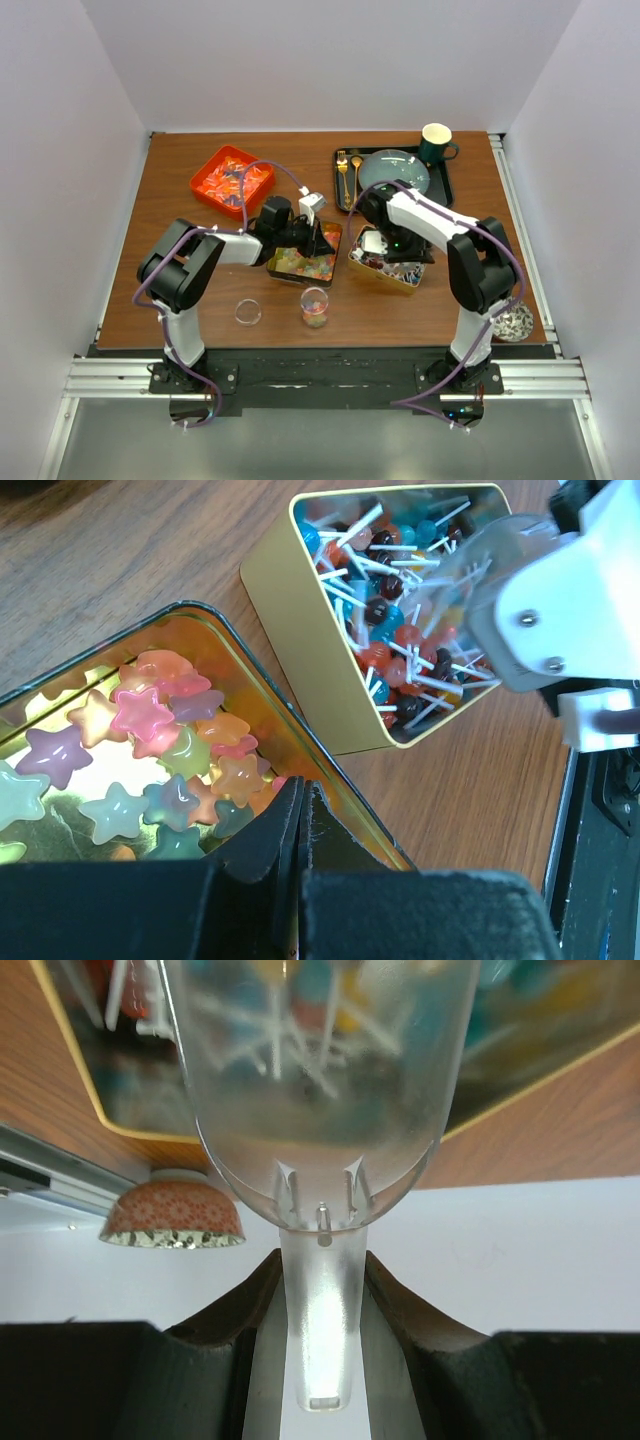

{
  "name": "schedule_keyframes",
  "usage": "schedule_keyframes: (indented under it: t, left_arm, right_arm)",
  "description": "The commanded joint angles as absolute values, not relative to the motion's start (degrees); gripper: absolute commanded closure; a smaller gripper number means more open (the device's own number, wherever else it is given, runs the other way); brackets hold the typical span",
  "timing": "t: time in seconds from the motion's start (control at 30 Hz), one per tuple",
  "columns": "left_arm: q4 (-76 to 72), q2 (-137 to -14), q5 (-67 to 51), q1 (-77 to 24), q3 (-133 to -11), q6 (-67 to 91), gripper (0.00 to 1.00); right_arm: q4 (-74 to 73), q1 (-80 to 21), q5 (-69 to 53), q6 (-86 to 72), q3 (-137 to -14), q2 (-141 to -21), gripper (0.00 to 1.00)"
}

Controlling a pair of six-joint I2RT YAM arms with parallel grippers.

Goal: Pack the candies
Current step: Scoop the fake candies from the storage box.

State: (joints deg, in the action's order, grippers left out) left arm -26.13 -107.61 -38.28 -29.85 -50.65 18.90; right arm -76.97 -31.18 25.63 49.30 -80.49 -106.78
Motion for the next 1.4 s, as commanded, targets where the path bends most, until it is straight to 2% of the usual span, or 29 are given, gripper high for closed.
schedule_keyframes:
  t: [0.0,0.2,0.33,0.7,1.13,1.37]
  left_arm:
    - [-28.9,-107.4,-39.0,-30.5,-49.4,18.6,1.00]
    - [-29.0,-107.7,-39.2,-30.6,-49.0,19.2,1.00]
    - [-27.3,-106.4,-38.8,-30.6,-49.7,18.3,1.00]
    - [-20.2,-99.1,-38.0,-29.9,-49.4,15.1,1.00]
    - [-3.2,-92.0,-40.6,-26.4,-54.8,7.7,0.87]
    - [3.7,-89.5,-44.1,-24.4,-59.3,4.1,0.70]
  right_arm:
    - [-83.3,-32.3,20.7,43.8,-85.7,-109.1,1.00]
    - [-80.9,-33.8,17.3,41.7,-92.5,-113.4,1.00]
    - [-77.4,-34.7,12.8,42.0,-92.5,-114.2,1.00]
    - [-59.7,-32.6,2.8,41.3,-78.1,-106.9,1.00]
    - [-49.8,-28.9,-3.0,44.3,-69.0,-97.8,1.00]
    - [-46.6,-25.1,-6.5,45.4,-64.8,-93.4,1.00]
